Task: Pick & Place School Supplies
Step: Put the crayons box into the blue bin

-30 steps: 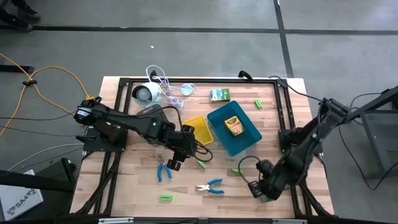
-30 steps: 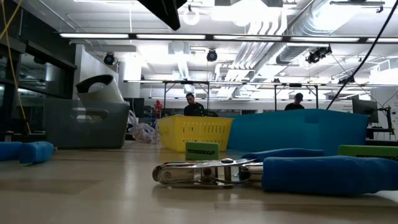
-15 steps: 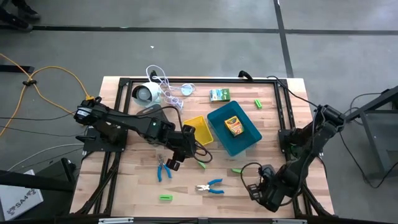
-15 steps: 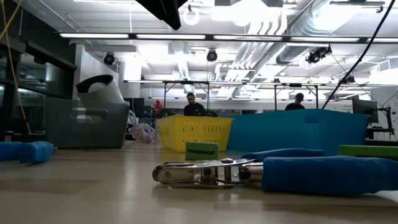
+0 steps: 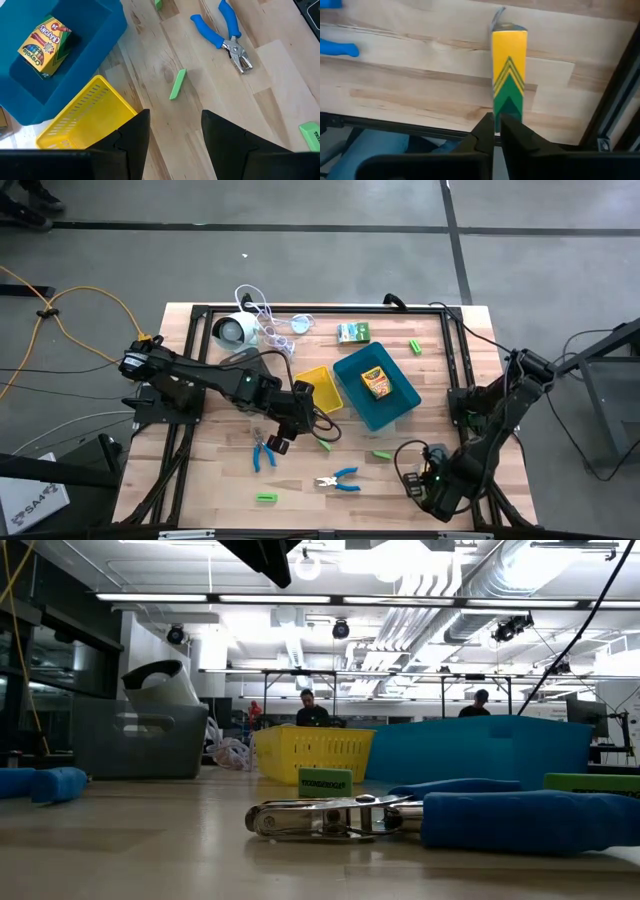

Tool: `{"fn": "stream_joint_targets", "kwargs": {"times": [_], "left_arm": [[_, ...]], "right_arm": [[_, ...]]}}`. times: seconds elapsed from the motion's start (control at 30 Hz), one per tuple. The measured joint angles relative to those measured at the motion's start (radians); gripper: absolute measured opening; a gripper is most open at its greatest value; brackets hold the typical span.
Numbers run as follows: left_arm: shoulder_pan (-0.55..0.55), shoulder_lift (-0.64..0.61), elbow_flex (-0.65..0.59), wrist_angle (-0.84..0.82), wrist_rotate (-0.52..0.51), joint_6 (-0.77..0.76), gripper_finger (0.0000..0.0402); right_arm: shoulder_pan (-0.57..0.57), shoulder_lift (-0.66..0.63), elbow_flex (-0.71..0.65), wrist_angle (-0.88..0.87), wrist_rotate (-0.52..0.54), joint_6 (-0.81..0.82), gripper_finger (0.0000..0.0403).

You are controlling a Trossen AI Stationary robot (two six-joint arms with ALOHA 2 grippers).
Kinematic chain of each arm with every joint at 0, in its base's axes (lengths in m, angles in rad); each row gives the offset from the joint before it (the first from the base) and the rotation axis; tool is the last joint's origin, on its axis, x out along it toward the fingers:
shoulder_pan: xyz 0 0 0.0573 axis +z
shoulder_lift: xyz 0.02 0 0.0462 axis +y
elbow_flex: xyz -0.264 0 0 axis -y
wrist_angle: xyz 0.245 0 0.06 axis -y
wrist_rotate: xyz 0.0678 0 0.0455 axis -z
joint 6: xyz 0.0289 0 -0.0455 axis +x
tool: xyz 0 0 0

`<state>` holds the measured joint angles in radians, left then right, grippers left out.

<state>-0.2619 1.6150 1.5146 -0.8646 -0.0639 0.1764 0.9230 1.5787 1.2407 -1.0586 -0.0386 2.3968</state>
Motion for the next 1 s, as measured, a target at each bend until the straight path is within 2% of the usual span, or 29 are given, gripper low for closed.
{"fn": "stream_joint_targets", "kwargs": {"times": [0.6, 0.77, 1.0], "left_arm": [[0.0, 0.0, 0.0, 0.0, -0.002, 0.01, 0.017], [0.0, 0.0, 0.0, -0.001, -0.001, 0.01, 0.017], [0.0, 0.0, 0.0, -0.006, -0.001, 0.007, 0.017]], "right_arm": [[0.0, 0.0, 0.0, -0.009, -0.012, -0.011, 0.0169], [0.0, 0.0, 0.0, -0.046, -0.011, -0.011, 0.0188], [0.0, 0.0, 0.0, -0.048, 0.013, -0.019, 0.019]]}}
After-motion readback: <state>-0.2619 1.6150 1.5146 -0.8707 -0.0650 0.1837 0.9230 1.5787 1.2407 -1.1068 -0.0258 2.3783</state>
